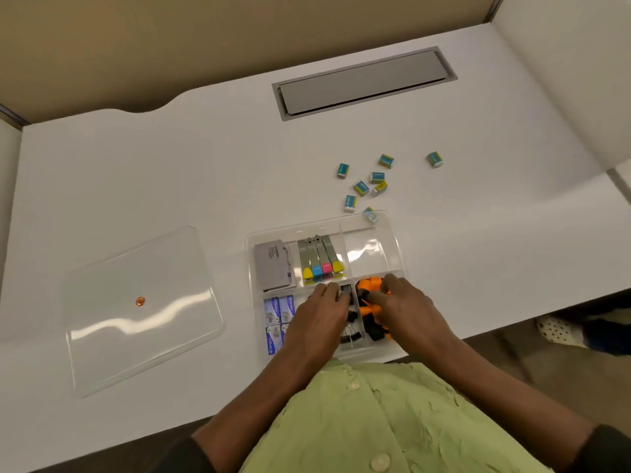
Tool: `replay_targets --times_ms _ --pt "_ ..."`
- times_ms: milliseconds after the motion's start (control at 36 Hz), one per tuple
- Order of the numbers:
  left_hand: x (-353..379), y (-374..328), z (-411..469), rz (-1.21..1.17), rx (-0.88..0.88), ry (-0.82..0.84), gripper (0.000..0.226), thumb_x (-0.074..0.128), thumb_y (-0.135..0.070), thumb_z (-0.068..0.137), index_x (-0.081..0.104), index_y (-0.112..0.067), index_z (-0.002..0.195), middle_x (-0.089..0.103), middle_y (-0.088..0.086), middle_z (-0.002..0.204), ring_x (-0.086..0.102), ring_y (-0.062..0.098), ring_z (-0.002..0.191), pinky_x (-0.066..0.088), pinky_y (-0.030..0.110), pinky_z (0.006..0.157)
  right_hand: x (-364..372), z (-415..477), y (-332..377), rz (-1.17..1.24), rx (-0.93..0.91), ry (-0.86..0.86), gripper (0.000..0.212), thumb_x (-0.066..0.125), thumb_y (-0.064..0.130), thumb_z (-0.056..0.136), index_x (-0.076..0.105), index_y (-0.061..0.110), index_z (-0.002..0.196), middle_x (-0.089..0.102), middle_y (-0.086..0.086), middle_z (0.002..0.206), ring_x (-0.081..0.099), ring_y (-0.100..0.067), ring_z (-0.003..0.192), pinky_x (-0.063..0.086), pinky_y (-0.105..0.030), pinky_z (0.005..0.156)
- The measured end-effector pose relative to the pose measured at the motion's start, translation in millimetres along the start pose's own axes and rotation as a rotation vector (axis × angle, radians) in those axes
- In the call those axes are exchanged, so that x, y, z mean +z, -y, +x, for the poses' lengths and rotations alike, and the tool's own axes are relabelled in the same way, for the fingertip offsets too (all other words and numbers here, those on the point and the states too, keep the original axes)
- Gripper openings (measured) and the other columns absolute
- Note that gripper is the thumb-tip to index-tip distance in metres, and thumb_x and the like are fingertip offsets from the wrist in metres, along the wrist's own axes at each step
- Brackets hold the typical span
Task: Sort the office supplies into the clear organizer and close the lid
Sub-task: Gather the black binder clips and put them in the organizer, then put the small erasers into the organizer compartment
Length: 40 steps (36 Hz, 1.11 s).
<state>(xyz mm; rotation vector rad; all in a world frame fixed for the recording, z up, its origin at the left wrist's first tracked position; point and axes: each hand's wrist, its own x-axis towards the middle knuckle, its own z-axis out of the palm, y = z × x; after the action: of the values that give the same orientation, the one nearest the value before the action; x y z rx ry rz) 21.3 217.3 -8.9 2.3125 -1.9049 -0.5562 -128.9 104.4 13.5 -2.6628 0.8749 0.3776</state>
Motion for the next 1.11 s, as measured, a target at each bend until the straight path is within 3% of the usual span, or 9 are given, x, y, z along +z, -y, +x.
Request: replay_targets --times_ms 167,278,389,472,639,722,833,917,1111 --pt "4.3 4.5 3.0 0.019 -0.025 0.075 0.028 0.079 -0.002 0.080 0.071 -0.012 0.105 0.069 0.008 0.106 0.060 0.022 0.094 0.056 0.033 0.074 10.6 12.8 3.0 0.003 0.023 -0.010 0.042 0.078 0.007 0.076 0.062 0.015 0.113 0.055 -0.010 0.108 0.059 -0.028 0.094 0.055 -0.037 0.065" --pt "2.2 1.6 7.6 0.041 -0.022 0.083 0.027 0.065 -0.001 0.091 0.066 -0.012 0.115 0.065 0.008 0.117 0.055 0.023 0.106 0.052 0.035 0.086 2.7 15.0 3.3 -0.001 0.019 -0.009 0.041 0.070 0.004 0.080 0.060 0.015 0.118 0.053 -0.011 0.113 0.058 -0.030 0.100 0.052 -0.038 0.068" --pt "-7.9 0.4 15.4 0.035 -0.053 0.081 0.033 0.068 -0.007 0.091 0.064 -0.013 0.122 0.065 0.008 0.123 0.058 0.024 0.112 0.055 0.035 0.088 -12.6 17.0 -1.5 -0.014 0.004 0.000 0.037 0.069 0.012 0.085 0.060 0.017 0.121 0.057 -0.008 0.109 0.060 -0.027 0.094 0.047 -0.033 0.065" --pt "-25.7 -1.0 23.4 -0.010 -0.086 0.071 0.025 0.071 -0.009 0.089 0.069 -0.016 0.113 0.068 0.004 0.113 0.065 0.021 0.104 0.055 0.032 0.080 -34.2 20.2 -7.4 0.017 0.038 -0.026 0.022 0.059 0.024 0.093 0.064 0.024 0.114 0.064 -0.001 0.104 0.064 -0.025 0.086 0.054 -0.035 0.067" --pt "-81.7 1.9 60.1 -0.162 -0.160 -0.124 0.014 0.074 -0.029 0.092 0.073 -0.021 0.104 0.073 -0.005 0.099 0.068 0.016 0.090 0.058 0.037 0.079 -86.1 51.5 -43.3 0.369 0.145 -0.188 0.013 0.070 0.025 0.088 0.078 0.029 0.097 0.076 0.014 0.091 0.069 -0.006 0.079 0.056 -0.027 0.079" --pt "-98.3 14.0 95.8 -0.174 -0.191 -0.211 0.019 0.075 -0.031 0.090 0.071 -0.020 0.105 0.070 -0.004 0.101 0.065 0.019 0.093 0.056 0.041 0.079 -99.9 86.6 -68.2 0.394 0.180 -0.334 0.010 0.076 0.023 0.084 0.078 0.026 0.094 0.076 0.010 0.089 0.067 -0.009 0.078 0.057 -0.029 0.079" --pt "-104.1 33.9 151.4 -0.127 -0.194 -0.222 0.033 0.078 -0.030 0.088 0.066 -0.016 0.115 0.065 0.003 0.113 0.059 0.023 0.107 0.052 0.041 0.083 -95.3 144.9 -106.0 0.319 0.169 -0.347 0.029 0.081 0.030 0.079 0.071 0.027 0.106 0.066 0.001 0.101 0.066 -0.019 0.090 0.057 -0.041 0.080" --pt "-105.4 43.1 188.2 -0.081 -0.196 -0.194 0.039 0.079 -0.029 0.088 0.063 -0.012 0.119 0.062 0.008 0.119 0.057 0.027 0.112 0.052 0.042 0.084 -89.6 176.2 -123.9 0.237 0.124 -0.299 0.052 0.082 0.034 0.078 0.062 0.028 0.125 0.054 -0.007 0.123 0.055 -0.026 0.115 0.055 -0.044 0.084" --pt "-91.3 44.0 244.5 0.004 -0.146 -0.032 0.086 0.085 -0.052 0.076 0.048 -0.017 0.146 0.039 0.014 0.151 0.036 0.033 0.140 0.054 0.049 0.095 -90.5 214.2 -145.9 0.072 -0.044 -0.128 0.084 0.081 0.052 0.075 0.044 0.035 0.149 0.028 -0.015 0.159 0.028 -0.036 0.143 0.039 -0.053 0.111"
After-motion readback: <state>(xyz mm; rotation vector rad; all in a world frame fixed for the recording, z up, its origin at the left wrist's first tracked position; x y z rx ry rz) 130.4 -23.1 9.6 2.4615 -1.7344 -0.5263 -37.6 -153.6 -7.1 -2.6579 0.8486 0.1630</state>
